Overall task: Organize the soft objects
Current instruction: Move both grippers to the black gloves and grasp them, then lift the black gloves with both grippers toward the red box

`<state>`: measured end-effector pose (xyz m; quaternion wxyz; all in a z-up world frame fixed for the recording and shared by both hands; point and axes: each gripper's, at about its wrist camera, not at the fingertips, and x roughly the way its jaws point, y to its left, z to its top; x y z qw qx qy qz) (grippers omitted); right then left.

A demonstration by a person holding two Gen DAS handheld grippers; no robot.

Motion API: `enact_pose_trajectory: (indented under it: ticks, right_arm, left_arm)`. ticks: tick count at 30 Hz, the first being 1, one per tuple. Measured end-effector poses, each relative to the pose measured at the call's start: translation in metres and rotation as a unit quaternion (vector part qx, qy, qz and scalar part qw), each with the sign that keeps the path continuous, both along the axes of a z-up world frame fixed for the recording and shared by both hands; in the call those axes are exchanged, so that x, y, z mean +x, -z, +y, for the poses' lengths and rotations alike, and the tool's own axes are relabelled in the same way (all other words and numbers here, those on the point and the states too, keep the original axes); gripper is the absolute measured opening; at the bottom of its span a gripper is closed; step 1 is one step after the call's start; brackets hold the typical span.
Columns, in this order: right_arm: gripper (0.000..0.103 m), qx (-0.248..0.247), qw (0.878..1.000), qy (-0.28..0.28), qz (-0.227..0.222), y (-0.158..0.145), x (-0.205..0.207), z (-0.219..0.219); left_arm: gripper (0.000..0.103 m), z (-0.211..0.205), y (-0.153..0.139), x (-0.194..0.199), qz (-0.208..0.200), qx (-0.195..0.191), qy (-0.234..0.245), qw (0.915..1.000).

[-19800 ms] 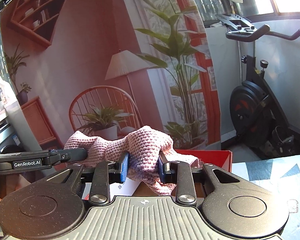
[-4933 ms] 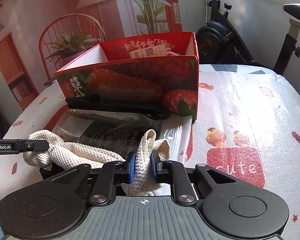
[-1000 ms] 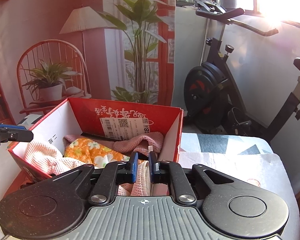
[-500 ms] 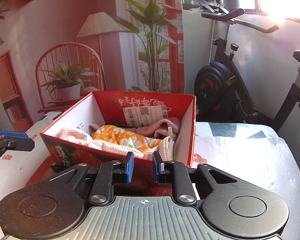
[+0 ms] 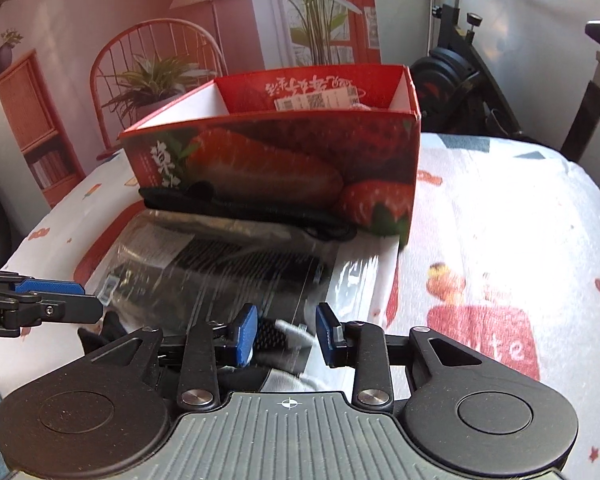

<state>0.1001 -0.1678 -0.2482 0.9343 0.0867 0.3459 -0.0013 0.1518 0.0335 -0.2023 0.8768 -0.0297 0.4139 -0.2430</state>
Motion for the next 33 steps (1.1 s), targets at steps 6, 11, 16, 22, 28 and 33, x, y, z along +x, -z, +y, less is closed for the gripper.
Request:
enact_pose_trajectory:
  ticks: [6,11,16,22,28,33]
  right_arm:
    - [0.047,0.013,1.000,0.006,0.017,0.020,-0.018,0.006]
    - [0.049,0.008,1.000,-0.001,0.012,0.025,-0.015,0.012]
    - [0.051,0.012,1.000,-0.008,0.010,0.030,-0.014,0.016]
    - [0.051,0.025,1.000,-0.010,0.002,0.036,-0.020,0.015]
    - [0.048,0.024,1.000,-0.017,0.004,0.038,-0.020,0.018]
    - [0.043,0.007,1.000,-0.028,0.010,0.038,-0.018,0.024]
  left_arm:
    - [0.047,0.004,0.015,-0.012,0.009,-0.004,-0.004,0.9999]
    - [0.048,0.002,0.027,-0.016,0.016,-0.003,-0.001,0.9999]
    - [0.048,0.000,0.034,-0.017,0.019,-0.006,0.003,0.9998]
    - [0.048,0.001,0.039,-0.016,0.024,-0.003,-0.007,0.9997]
    - [0.051,0.006,0.046,-0.012,0.036,-0.012,-0.015,0.9992]
    - [0.051,0.002,0.047,-0.012,0.026,-0.008,-0.005,0.9996]
